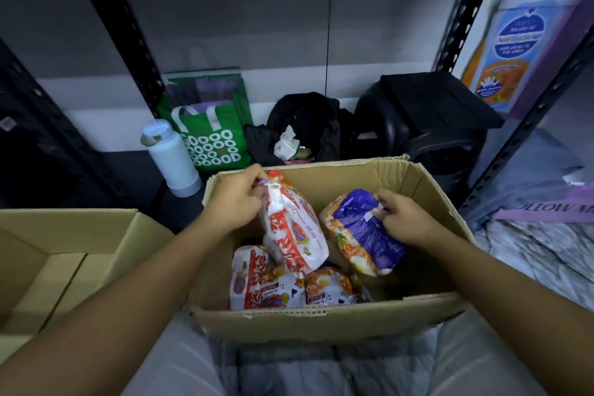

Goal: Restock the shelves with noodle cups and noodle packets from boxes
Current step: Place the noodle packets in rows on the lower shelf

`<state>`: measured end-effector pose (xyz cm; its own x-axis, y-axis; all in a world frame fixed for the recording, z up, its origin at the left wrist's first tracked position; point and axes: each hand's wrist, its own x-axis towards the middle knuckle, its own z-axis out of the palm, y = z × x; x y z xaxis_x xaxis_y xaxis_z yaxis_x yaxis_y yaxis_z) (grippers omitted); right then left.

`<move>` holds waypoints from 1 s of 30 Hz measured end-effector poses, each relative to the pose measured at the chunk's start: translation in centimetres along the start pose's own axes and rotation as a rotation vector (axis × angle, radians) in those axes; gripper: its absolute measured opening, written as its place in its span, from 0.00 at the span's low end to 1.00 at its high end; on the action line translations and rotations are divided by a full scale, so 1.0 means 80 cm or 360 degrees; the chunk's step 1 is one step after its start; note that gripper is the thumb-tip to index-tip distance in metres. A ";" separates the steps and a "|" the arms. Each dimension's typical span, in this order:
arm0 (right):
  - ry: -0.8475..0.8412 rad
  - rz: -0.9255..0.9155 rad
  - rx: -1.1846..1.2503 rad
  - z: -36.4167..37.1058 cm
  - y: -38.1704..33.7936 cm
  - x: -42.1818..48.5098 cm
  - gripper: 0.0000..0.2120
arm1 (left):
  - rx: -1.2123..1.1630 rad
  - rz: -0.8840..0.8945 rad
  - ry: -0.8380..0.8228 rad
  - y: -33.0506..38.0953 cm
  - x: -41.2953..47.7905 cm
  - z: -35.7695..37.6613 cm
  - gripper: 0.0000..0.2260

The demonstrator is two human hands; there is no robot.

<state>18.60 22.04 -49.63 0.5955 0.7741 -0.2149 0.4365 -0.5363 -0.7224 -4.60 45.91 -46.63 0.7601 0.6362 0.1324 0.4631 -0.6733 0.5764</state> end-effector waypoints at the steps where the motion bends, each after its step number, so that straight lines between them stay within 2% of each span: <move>1: -0.0042 0.0004 0.0131 -0.002 -0.008 -0.006 0.06 | 0.0037 -0.0038 0.0010 -0.002 0.001 -0.008 0.07; 4: -0.0169 0.0031 0.0315 0.004 -0.034 -0.014 0.06 | 0.0224 -0.0182 -0.0109 -0.008 -0.003 -0.014 0.09; 7: -0.0252 0.0022 -0.0012 0.033 -0.047 -0.010 0.06 | 0.0397 -0.0357 -0.0482 -0.018 -0.017 0.003 0.06; 9: -0.0362 0.0021 -0.0165 0.060 -0.046 -0.009 0.15 | 0.0413 -0.0351 -0.0585 -0.024 -0.027 0.012 0.17; 11: -0.0436 -0.0026 -0.0240 0.083 -0.044 -0.014 0.18 | 0.0237 -0.0336 -0.0581 -0.023 -0.037 0.011 0.24; 13: -0.0390 -0.0125 -0.0420 0.098 -0.045 -0.019 0.18 | 0.0128 -0.0300 -0.0595 -0.022 -0.043 0.009 0.24; 16: -0.0303 -0.0209 -0.0508 0.105 -0.055 -0.022 0.33 | 0.0151 -0.0374 -0.0621 -0.021 -0.054 0.011 0.28; 17: -0.0299 -0.0234 -0.0499 0.108 -0.059 -0.021 0.35 | 0.0155 -0.0424 -0.0610 -0.019 -0.057 0.012 0.30; 20: -0.0452 -0.0168 -0.0468 0.119 -0.082 -0.021 0.30 | 0.0076 -0.0585 -0.0685 -0.014 -0.064 0.019 0.33; 23: -0.0591 -0.0043 -0.0584 0.135 -0.095 -0.014 0.31 | -0.0035 -0.0685 -0.0746 -0.006 -0.070 0.023 0.31; 27: -0.0556 0.0105 -0.0605 0.142 -0.087 0.000 0.40 | 0.0013 -0.0672 -0.0747 -0.002 -0.074 0.026 0.32; 30: -0.0475 0.0017 -0.0602 0.137 -0.084 -0.004 0.40 | 0.0015 -0.0689 -0.0732 -0.004 -0.075 0.026 0.37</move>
<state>8.12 29.08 -51.94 0.4060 0.8008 -0.4403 0.6790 -0.5868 -0.4412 -8.40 41.55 -49.29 0.6200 0.6263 -0.4726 0.7751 -0.3954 0.4928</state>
